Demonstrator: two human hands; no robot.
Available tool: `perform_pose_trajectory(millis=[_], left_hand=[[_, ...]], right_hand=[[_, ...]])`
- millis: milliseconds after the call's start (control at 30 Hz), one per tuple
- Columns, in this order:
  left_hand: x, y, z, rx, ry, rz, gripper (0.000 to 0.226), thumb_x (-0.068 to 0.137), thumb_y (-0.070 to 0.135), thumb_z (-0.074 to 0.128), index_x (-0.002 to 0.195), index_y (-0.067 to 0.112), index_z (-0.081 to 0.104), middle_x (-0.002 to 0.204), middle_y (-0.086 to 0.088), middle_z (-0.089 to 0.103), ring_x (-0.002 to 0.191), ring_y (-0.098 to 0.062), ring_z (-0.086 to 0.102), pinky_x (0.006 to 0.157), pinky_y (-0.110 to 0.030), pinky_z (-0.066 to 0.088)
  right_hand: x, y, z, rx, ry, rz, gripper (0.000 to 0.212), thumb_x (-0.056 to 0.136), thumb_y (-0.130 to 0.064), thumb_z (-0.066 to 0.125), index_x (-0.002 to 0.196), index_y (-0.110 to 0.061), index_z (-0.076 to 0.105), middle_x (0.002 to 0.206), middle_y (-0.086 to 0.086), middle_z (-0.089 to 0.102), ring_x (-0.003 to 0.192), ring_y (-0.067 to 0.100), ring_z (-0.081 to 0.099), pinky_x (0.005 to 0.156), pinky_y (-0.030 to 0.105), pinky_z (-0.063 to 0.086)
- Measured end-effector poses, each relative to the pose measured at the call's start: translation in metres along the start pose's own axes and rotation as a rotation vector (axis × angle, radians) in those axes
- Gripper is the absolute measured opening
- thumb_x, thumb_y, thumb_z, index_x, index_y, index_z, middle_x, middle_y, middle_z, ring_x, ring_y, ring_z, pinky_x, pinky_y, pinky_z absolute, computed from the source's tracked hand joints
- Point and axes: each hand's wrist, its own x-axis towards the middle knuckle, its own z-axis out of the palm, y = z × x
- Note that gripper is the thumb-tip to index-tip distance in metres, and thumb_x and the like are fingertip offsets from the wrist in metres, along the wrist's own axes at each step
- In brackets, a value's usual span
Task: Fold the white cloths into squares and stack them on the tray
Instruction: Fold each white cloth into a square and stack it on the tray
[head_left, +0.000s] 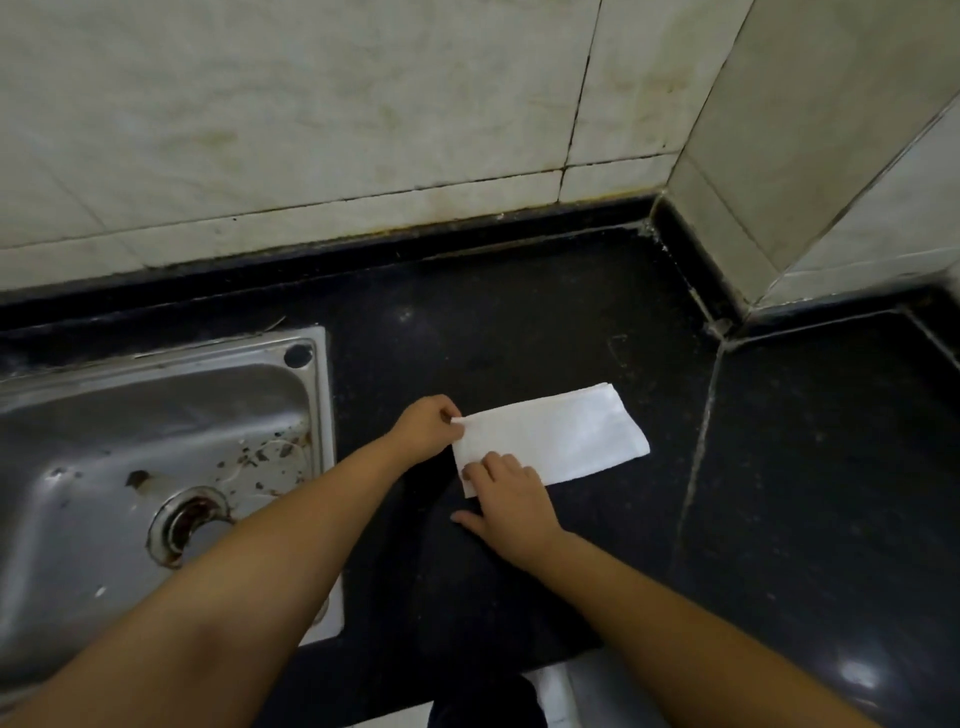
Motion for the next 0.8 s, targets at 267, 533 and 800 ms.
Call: perform_pose_trajectory(millis=[267,533,800], left_hand=[[-0.020,0.003,0.000,-0.361,0.045,-0.155,0.027,0.091,0.008,0.052,0.117,0.015,0.052,0.100,-0.009,0.062,0.069,-0.013,0.059,0.054,-0.020,0.042],[-0.009,0.073,0.000,-0.295,-0.019,0.022,0.019,0.095,0.012,0.049,0.103,0.006,0.066,0.080,-0.003,0.062,0.063,-0.010,0.054,0.048,-0.015,0.039],[0.031,0.148,0.041,-0.255,-0.211,-0.042,0.027,0.098,0.020,0.044,0.110,0.004,0.062,0.077,-0.002,0.065,0.066,-0.012,0.058,0.055,-0.023,0.041]], right_hand=[[0.005,-0.002,-0.008,0.124,0.015,0.119,0.022,0.097,-0.017,0.040,0.113,-0.007,0.051,0.113,0.012,0.058,0.102,0.029,0.054,0.081,0.037,0.042],[-0.021,0.037,-0.049,0.703,0.259,0.476,0.009,0.092,-0.019,0.053,0.097,-0.013,0.059,0.082,-0.004,0.059,0.077,0.014,0.057,0.074,0.031,0.050],[-0.029,0.117,-0.061,0.603,0.246,0.832,0.005,0.086,-0.028,0.055,0.086,-0.025,0.058,0.097,-0.001,0.063,0.094,0.020,0.060,0.090,0.041,0.047]])
